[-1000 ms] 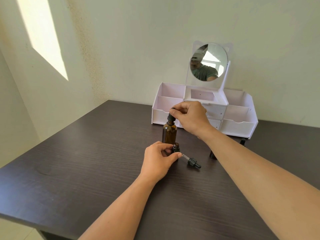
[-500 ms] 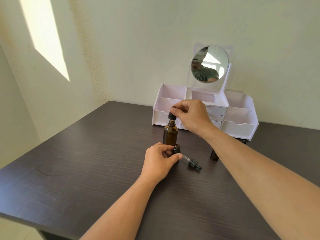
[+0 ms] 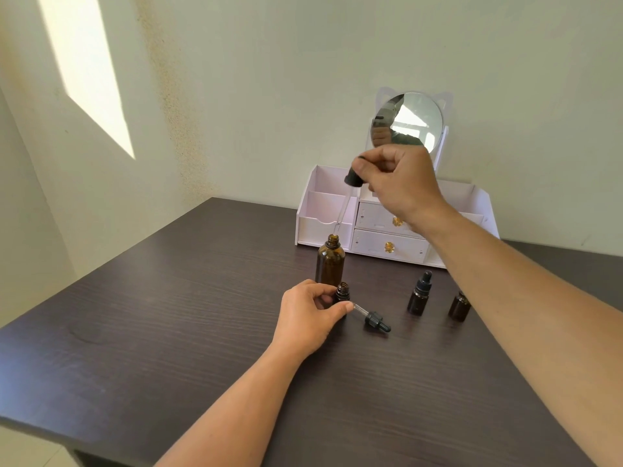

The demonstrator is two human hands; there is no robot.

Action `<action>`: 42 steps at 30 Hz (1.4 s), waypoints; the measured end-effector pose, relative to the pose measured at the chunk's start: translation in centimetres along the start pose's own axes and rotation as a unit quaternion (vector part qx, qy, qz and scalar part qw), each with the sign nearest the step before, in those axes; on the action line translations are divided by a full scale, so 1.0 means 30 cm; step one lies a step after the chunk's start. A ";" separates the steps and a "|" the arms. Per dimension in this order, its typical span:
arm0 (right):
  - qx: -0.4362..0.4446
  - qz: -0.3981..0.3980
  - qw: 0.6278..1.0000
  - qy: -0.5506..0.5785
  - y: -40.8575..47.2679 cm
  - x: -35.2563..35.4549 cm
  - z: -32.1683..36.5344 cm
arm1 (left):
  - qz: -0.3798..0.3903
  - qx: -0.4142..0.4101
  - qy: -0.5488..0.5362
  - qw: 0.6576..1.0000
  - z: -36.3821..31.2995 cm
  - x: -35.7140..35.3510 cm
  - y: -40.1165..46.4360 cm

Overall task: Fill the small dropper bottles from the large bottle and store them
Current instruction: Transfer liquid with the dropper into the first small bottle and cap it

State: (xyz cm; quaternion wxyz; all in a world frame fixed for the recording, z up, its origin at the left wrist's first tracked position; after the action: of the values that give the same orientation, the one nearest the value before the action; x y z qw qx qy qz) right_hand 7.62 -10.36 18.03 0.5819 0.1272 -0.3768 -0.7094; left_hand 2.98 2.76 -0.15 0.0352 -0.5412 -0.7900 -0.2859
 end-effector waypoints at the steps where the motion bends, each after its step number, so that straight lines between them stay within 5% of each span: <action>1: 0.002 -0.008 1.000 0.004 0.003 0.010 0.007 | 0.001 0.001 0.000 1.000 0.001 0.000 0.001; 31: 0.016 0.066 0.997 -0.047 -0.182 0.014 -0.058 | 0.005 0.005 0.005 1.000 0.005 -0.004 0.002; 42: 0.033 -0.010 0.999 -0.028 -0.043 0.029 0.030 | 0.007 0.006 0.004 1.000 0.008 -0.004 0.002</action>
State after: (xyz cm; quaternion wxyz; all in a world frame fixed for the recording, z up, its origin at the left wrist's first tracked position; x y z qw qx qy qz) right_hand 5.88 -10.78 17.98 0.5597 0.1304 -0.4150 -0.7053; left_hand 3.14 2.78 -0.36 0.0433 -0.5451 -0.7880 -0.2828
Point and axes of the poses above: each hand's wrist, its own y-axis towards the middle knuckle, its own x-axis out of the back of the hand, z = x × y, the point moved 4 cm from there along y, towards the middle knuckle, and after that the axes turned 8 degrees about -z, right-handed, at the moved point
